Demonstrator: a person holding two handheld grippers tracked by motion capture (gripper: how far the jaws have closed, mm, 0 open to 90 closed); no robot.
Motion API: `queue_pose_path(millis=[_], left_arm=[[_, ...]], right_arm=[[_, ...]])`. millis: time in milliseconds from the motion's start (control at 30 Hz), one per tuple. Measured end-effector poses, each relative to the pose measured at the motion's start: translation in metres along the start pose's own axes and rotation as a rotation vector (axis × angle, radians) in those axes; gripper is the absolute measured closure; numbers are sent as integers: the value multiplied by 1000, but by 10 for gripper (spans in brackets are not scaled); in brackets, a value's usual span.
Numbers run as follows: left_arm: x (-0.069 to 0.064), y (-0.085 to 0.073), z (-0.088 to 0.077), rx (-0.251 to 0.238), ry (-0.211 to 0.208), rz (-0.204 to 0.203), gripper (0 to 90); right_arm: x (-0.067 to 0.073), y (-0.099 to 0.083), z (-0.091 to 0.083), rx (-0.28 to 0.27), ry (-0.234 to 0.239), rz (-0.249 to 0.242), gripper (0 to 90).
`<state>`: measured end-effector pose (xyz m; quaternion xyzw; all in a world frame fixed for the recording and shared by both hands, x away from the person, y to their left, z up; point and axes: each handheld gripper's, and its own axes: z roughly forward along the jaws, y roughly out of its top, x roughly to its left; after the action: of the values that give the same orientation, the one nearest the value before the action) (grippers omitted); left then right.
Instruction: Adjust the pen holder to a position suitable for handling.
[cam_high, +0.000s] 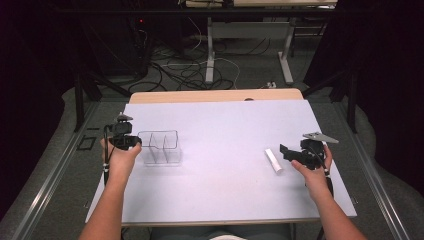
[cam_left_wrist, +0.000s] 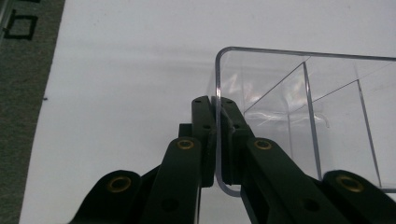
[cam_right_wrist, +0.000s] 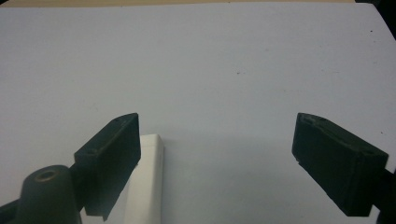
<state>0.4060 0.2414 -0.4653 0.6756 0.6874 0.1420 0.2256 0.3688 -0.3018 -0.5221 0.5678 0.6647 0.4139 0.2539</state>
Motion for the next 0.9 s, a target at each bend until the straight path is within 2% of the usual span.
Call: queue_pose_path(millis=[67, 200, 300, 367, 467, 500, 533, 567, 600, 733, 800, 867, 900], left_arm=[[0, -3, 3, 5, 2, -1, 863], [4, -7, 4, 1, -22, -16, 861], [7, -8, 2, -16, -69, -15, 781], [7, -9, 1, -52, -64, 12, 728], [10, -8, -5, -109, -104, 37, 663], [12, -8, -9, -114, -115, 43, 646], [14, -8, -11, -136, -120, 37, 631], [16, -7, -12, -151, -124, 31, 626], [19, -7, -15, -156, -131, 44, 625], [31, -8, -15, -217, -150, 12, 626], [37, -10, -11, -247, -156, 8, 657], [42, -12, -8, -247, -156, 0, 694], [44, -13, -5, -248, -172, -10, 727]], right_arm=[[0, 0, 0, 1, -1, 3, 147], [0, 1, -1, -5, 0, 2, 147], [1, 1, -1, -3, 0, 7, 147], [1, 1, -1, -4, 0, 6, 147], [1, 1, -1, -5, 0, 8, 147], [1, 1, -1, -6, 0, 8, 147], [1, 1, -1, -6, -2, 7, 147], [0, 1, -1, -8, -2, 0, 147], [0, 1, -1, -8, -2, 1, 147], [-1, 1, -1, -8, 0, -1, 147], [0, 1, -1, -8, 0, 3, 147], [0, 1, -1, -7, 0, 8, 147], [0, 1, -1, -6, 0, 8, 147]])
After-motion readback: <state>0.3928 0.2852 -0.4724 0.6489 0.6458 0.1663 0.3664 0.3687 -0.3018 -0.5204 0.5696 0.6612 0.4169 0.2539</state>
